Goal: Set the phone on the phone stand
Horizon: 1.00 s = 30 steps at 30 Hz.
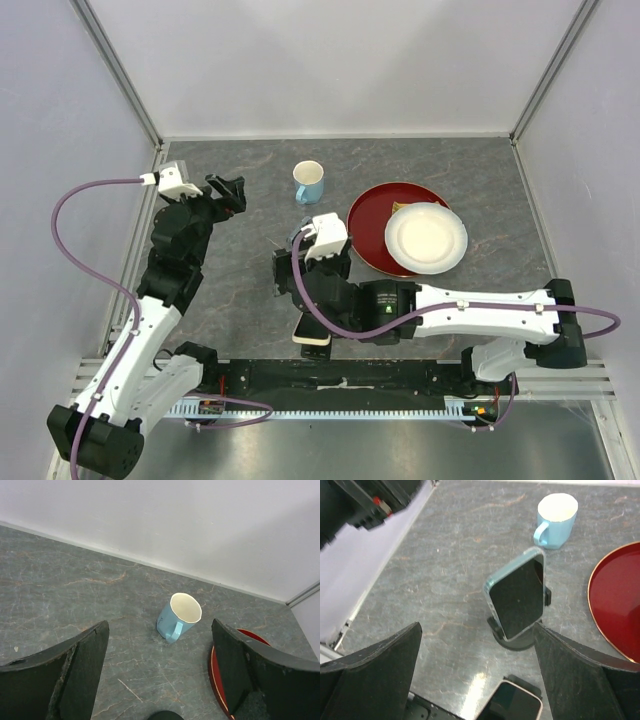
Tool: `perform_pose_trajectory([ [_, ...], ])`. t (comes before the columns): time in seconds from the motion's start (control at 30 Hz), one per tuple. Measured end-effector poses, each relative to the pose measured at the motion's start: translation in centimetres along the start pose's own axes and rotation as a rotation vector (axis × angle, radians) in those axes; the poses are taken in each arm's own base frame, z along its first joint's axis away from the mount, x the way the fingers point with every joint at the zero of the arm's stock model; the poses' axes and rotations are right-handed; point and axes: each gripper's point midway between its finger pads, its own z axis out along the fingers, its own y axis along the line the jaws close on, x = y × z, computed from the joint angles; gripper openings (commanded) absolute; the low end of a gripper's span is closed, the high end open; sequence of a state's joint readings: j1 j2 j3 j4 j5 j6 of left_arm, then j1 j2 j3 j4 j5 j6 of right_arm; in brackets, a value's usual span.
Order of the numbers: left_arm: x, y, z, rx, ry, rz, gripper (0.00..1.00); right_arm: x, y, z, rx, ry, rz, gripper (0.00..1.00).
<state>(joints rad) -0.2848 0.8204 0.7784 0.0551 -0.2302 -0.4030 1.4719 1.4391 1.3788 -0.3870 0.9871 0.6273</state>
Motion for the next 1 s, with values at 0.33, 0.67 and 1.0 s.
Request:
perform_pose_trajectory([
  [0.33,0.1,-0.1,0.1,0.004,0.004,0.000,0.85,-1.4,1.2,2.3,0.114,-0.037,0.009,0.84],
  [0.67,0.7,-0.2,0.4,0.012,0.022,-0.002,0.83,-0.3,-1.3,6.4,0.245,0.016,-0.024,0.61],
  [1.0,1.6,0.0,0.7,0.010,0.047,-0.018,0.81,1.1,-1.6,7.8,0.318,0.043,-0.077,0.60],
])
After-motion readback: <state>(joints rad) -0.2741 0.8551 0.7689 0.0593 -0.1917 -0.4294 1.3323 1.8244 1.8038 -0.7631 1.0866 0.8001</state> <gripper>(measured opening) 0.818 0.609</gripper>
